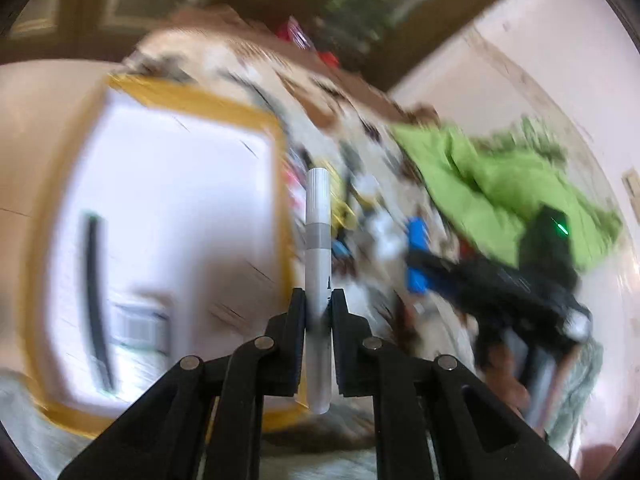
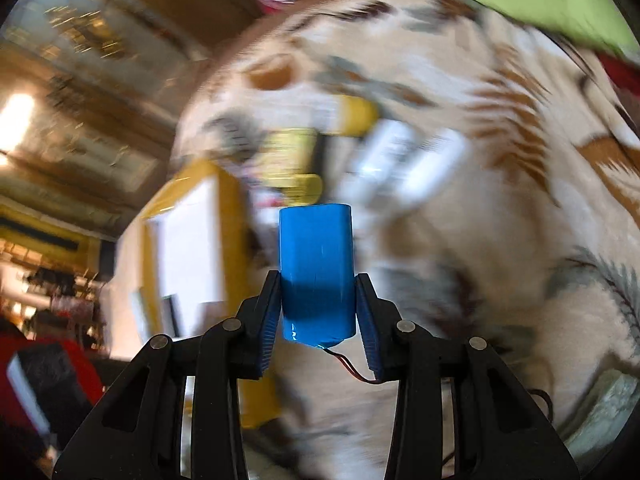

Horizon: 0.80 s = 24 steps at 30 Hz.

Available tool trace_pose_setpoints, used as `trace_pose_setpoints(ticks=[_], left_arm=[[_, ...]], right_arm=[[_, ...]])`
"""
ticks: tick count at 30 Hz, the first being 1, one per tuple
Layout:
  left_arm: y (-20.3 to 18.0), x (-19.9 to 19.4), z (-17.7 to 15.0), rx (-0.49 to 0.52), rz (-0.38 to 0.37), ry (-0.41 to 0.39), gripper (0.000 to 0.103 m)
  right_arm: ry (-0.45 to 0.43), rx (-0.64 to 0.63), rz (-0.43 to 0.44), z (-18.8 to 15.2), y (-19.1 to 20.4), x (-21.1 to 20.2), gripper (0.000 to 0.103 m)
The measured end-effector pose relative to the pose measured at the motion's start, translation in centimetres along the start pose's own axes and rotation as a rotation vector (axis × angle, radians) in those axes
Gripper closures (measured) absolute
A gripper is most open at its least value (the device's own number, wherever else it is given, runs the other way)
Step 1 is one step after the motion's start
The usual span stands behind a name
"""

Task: Organize rigid objects
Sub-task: 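Carry the white tube into the tray with the left tool while the right tool lowers the battery there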

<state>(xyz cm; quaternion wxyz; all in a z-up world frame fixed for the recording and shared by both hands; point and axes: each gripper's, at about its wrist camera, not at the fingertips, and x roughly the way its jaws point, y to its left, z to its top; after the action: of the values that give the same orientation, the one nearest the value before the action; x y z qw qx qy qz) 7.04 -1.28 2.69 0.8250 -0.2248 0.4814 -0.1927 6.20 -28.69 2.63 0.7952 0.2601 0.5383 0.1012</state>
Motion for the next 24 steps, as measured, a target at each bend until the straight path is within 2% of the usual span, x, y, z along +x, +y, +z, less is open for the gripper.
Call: trace_pose_setpoints(ticks=[2,5,9,13,16,19,24], left_arm=[[2.2,-0.5,1.3,-0.059,0.003,-0.034,0.092],[4.2,0.6,3.1,-0.120,0.043,-0.061,0.092],[5.8,2.8,4.3,-0.159,0.080,-0.074,0.092],[7.7,5.0,4.0,-0.164,0.140,-0.023,0.092],[8.1,6.0,4.1,-0.165,0.171,-0.002,0.092],[8.1,6.6,4.2,-0.153,0.200,0.012,0.092],[9.0,7.4,3.7,-0.175,0.249,0.032,0.092]], right_arm=[[0.023,-0.044,0.049,-0.1,3.3,0.5,0.067],[0.064,-0.065,0.086,0.4,6.9,2.1,0.067],[0.098,-0.095,0.072,1.6,11.0,6.5,0.067],[0.096,-0.144,0.021,1.1,12.0,10.8,0.067],[0.139,-0.206,-0.037,0.4,12.0,13.8,0.067],[0.160,-0.203,-0.078,0.7,11.6,15.5,0.067],[0.141,-0.244,-0.109,0.3,12.2,16.3,0.067]])
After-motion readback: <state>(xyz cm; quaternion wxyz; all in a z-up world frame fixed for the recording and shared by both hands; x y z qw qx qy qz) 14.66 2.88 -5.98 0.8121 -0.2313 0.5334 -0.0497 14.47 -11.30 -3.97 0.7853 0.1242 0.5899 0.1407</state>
